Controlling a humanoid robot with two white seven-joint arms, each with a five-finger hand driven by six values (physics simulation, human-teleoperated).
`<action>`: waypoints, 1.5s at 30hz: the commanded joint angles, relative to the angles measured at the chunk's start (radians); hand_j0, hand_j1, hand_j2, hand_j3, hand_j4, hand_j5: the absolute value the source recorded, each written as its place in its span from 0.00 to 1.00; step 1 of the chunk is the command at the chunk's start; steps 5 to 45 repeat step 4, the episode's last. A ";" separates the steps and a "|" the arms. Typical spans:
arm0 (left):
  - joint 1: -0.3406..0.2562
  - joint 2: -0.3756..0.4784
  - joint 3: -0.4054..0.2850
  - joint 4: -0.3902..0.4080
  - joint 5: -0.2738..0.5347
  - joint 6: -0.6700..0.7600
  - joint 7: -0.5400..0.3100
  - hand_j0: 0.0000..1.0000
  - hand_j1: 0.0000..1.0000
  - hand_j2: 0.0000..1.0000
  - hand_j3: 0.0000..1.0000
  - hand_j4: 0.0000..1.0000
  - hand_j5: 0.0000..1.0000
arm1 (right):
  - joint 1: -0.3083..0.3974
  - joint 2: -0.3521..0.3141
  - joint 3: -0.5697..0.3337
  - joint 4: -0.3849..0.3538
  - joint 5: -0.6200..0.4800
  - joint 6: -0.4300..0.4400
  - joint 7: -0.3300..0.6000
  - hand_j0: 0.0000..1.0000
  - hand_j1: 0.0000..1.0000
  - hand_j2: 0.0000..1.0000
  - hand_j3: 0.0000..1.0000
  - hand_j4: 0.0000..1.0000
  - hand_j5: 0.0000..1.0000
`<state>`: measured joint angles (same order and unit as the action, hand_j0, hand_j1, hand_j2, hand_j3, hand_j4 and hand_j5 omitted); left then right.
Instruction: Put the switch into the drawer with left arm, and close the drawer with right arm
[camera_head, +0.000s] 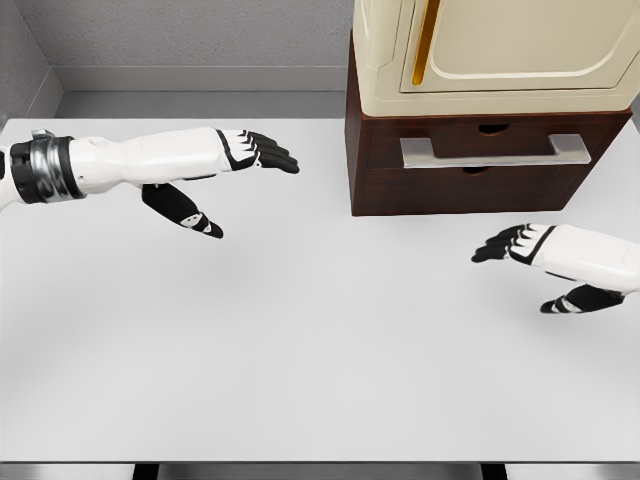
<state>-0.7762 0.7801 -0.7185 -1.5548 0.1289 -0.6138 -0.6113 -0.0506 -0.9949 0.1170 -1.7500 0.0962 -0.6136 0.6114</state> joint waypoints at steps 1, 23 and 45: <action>0.000 0.001 0.001 -0.001 0.008 0.003 0.000 1.00 1.00 1.00 1.00 1.00 1.00 | 0.000 -0.002 0.001 -0.009 -0.006 0.003 -0.001 1.00 1.00 1.00 1.00 1.00 1.00; 0.006 0.001 0.001 -0.001 0.008 0.003 0.000 1.00 1.00 1.00 1.00 1.00 1.00 | -0.002 -0.002 0.001 -0.009 -0.006 0.003 -0.001 1.00 1.00 1.00 1.00 1.00 1.00; 0.006 0.001 0.001 -0.001 0.008 0.003 0.000 1.00 1.00 1.00 1.00 1.00 1.00 | -0.002 -0.002 0.001 -0.009 -0.006 0.003 -0.001 1.00 1.00 1.00 1.00 1.00 1.00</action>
